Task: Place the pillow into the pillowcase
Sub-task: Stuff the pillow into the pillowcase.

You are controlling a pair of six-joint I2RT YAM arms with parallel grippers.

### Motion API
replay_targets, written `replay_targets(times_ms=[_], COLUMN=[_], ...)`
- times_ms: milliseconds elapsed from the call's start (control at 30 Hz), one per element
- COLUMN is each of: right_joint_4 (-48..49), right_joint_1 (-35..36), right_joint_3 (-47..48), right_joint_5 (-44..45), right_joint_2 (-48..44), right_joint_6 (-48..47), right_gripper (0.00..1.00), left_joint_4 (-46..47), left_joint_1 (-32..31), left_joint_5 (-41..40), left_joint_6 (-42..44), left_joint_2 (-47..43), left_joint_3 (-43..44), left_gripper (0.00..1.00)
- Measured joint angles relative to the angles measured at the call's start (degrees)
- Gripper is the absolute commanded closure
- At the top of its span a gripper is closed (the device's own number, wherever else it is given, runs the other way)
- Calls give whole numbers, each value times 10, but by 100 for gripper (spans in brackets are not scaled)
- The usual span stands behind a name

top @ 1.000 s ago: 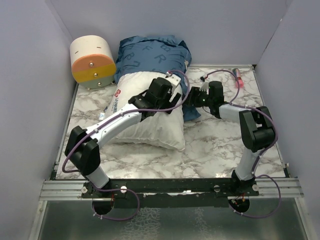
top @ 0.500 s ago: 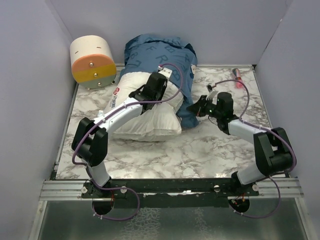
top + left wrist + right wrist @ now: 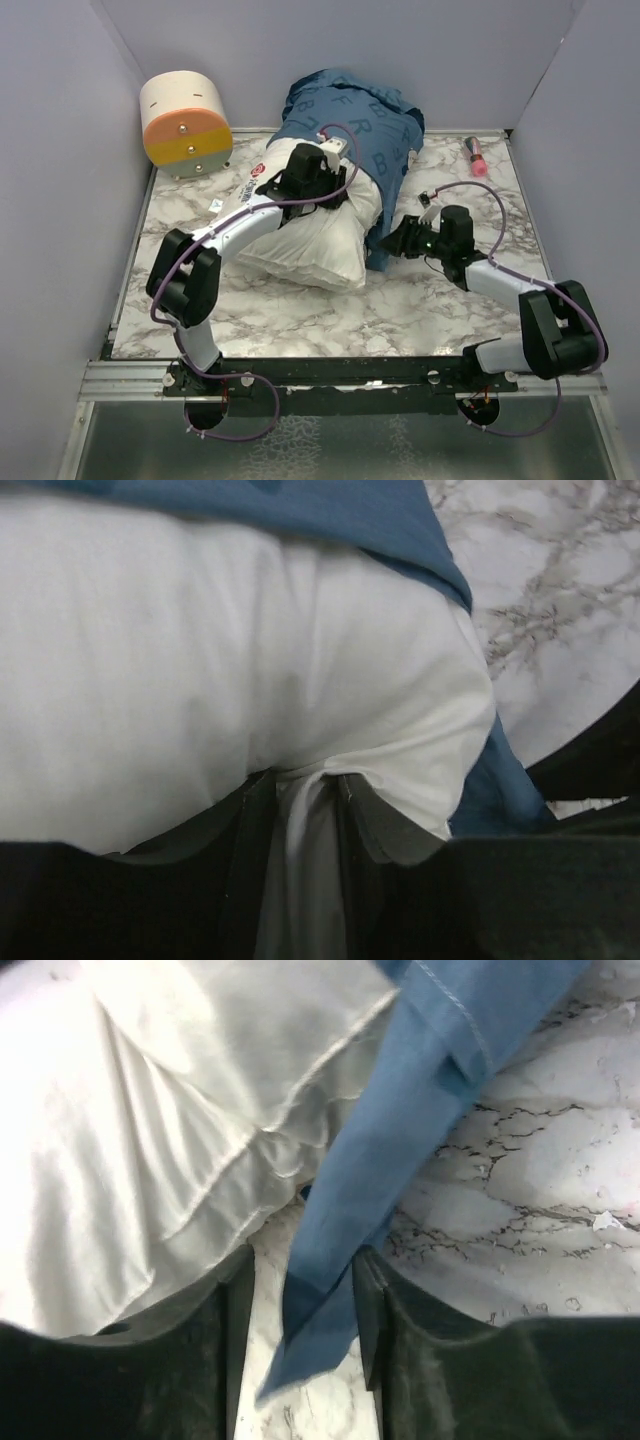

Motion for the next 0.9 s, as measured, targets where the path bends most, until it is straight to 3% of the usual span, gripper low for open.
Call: replay_targets(times_ms=[100,167,333,500,767,800,900], right_joint_4=[-42,-70,-91,-61,-49,-52,-61], right_joint_1=[0,0,0,1,76,102,169], right_joint_3=[-4,-3,12,10,11,16,30], right_joint_5=[2,8,2,-79,-119,-107,-71], right_joint_2=[-59,-130,-269,-302,-261,-240,-179], right_joint_6=[-15,-28,-59,-46,-30,-32,-38], right_gripper=[23,13,8,8,8,8,10], left_joint_4=[36,44,11,-44,-79,-77,-70], left_joint_1=[4,5,45,118,288,308,325], left_joint_5=[52,64,67,37,43,56,99], left_joint_6=[-4,1,32,71,56,44,17], left_joint_2=[-40,-89,-231,-317,-308,-296,-260], left_joint_3=[-57,-97,-127,-114,-167,-176,-194], left_gripper=[28,21,19,11,11,13,38])
